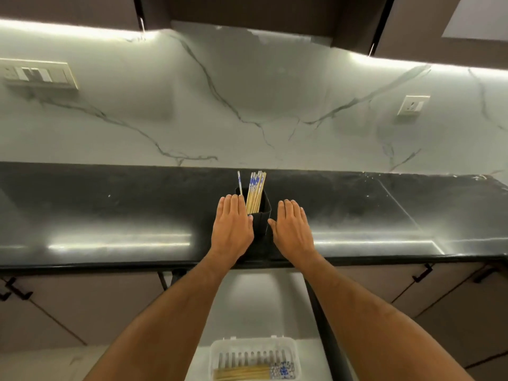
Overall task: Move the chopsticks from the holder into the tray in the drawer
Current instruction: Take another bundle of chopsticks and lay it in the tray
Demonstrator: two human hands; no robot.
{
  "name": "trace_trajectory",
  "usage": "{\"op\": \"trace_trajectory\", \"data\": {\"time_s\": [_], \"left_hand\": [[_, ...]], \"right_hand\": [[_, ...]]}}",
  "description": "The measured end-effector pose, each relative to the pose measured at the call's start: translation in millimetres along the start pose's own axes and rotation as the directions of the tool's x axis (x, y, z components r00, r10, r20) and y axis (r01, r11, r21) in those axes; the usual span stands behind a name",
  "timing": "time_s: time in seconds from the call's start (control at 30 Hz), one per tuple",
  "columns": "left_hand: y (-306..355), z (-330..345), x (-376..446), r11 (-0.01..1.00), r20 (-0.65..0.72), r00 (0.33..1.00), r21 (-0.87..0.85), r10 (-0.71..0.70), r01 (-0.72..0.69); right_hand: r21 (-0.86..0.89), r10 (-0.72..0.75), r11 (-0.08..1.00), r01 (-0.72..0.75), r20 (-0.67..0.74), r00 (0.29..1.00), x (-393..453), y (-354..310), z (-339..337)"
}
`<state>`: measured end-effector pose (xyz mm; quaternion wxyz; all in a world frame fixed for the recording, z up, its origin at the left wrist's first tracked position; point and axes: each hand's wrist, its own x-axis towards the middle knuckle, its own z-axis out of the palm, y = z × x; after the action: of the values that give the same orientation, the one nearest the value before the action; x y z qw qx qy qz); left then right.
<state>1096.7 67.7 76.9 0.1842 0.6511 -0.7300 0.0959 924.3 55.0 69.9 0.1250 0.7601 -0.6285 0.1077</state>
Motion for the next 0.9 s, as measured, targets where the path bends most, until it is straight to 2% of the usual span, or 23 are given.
{"op": "trace_trajectory", "data": {"time_s": [0.33,0.7,0.9], "left_hand": [[1.5,40.3,99.0,0.998,-0.03,0.999,0.058,-0.027,0.029],[-25.5,109.1,145.3,0.995,0.112,0.99,0.06,-0.088,0.081],[-43.4,133.3,167.5,0.997,0.08,0.994,-0.02,-0.079,0.081]], "right_hand": [[0.149,-0.103,0.982,0.119,-0.107,0.989,113.0,6.5,17.8],[0.344,-0.136,0.93,0.131,-0.011,0.991,174.4,-14.9,92.9],[0.448,-0.071,0.893,0.052,0.026,0.997,195.3,-26.7,115.5]]}}
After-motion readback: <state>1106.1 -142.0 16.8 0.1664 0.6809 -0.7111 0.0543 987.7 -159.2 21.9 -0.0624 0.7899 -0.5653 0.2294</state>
